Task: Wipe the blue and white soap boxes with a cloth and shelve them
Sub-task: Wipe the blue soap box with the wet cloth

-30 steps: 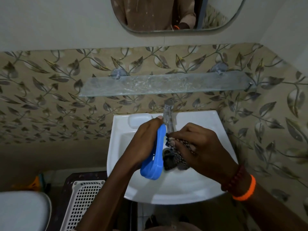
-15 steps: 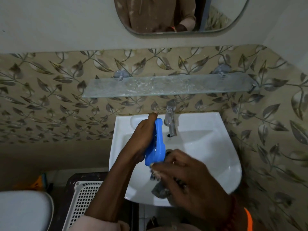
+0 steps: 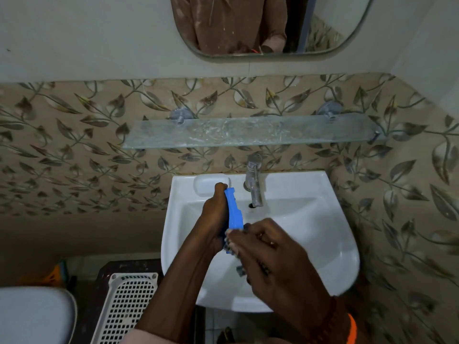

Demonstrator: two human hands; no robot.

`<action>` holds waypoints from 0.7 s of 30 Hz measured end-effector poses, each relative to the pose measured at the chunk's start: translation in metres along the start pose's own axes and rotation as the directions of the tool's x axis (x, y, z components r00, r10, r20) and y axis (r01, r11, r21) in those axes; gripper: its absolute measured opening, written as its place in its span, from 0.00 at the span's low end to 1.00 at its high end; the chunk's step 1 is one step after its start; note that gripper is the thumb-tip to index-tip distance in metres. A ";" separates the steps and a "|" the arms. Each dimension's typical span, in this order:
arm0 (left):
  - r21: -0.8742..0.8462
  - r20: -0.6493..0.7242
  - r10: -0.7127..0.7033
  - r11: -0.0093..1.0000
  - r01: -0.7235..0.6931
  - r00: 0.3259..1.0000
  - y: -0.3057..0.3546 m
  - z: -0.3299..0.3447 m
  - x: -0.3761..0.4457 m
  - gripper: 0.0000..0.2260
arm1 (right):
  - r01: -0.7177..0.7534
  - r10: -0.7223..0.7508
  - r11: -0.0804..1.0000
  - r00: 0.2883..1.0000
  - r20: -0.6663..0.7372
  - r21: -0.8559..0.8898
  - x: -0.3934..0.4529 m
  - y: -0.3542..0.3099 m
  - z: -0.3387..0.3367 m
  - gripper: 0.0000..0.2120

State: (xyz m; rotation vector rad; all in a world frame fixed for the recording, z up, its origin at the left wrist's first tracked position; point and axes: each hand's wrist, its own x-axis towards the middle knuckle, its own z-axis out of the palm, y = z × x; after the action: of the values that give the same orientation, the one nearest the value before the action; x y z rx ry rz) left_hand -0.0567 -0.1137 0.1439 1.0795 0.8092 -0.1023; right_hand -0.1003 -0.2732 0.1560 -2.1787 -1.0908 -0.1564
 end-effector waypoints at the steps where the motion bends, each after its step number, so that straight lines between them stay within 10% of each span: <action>1: -0.029 0.004 -0.026 0.999 0.026 1.000 0.001 -0.001 0.002 0.16 | 0.012 -0.012 1.000 1.000 0.022 -0.016 -0.004 -0.001 0.003 0.15; 8: -0.128 0.100 -0.020 0.991 0.032 0.995 -0.006 0.004 -0.003 0.31 | -0.030 0.041 0.998 0.978 -0.202 0.059 0.009 0.003 0.001 0.13; 15: 0.262 0.241 0.152 0.941 -0.215 0.959 -0.020 0.001 -0.007 0.30 | -0.114 0.243 0.908 0.927 -0.285 0.403 0.035 0.015 -0.023 0.08; 21: 0.227 0.402 0.595 0.672 -0.705 0.697 -0.033 0.000 -0.011 0.34 | -0.192 0.468 0.564 0.876 -0.119 0.803 0.041 0.025 -0.041 0.06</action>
State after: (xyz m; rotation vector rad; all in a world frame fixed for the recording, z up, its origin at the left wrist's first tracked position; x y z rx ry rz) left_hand -0.0799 -0.1333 0.1265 1.6206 0.0746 0.2116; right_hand -0.0479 -0.2821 0.1894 -1.4340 -0.3870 0.1244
